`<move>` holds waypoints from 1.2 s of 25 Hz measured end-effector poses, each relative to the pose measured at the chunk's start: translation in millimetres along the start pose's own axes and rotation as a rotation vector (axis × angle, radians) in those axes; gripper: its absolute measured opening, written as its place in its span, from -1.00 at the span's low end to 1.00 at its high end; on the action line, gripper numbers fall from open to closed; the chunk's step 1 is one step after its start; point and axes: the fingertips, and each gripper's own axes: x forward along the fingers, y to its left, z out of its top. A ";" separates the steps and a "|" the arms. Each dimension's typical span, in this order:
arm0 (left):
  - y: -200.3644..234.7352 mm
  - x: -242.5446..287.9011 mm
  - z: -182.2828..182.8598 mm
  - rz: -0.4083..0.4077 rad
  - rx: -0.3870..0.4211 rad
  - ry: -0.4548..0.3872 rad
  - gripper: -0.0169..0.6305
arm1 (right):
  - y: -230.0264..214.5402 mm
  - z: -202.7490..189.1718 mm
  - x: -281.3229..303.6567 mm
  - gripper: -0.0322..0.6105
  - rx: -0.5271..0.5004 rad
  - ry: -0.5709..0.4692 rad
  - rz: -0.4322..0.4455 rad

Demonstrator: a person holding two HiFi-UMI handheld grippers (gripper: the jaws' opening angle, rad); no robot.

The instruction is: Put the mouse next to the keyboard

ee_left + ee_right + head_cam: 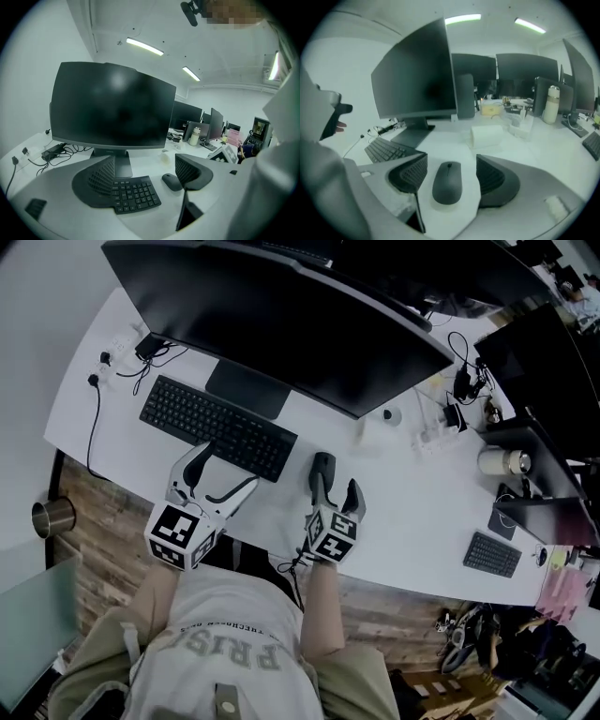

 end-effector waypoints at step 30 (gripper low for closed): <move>-44.5 -64.5 167.6 -0.119 0.208 -0.543 -0.89 | 60.0 204.9 -229.8 -0.89 -0.249 -0.751 -0.023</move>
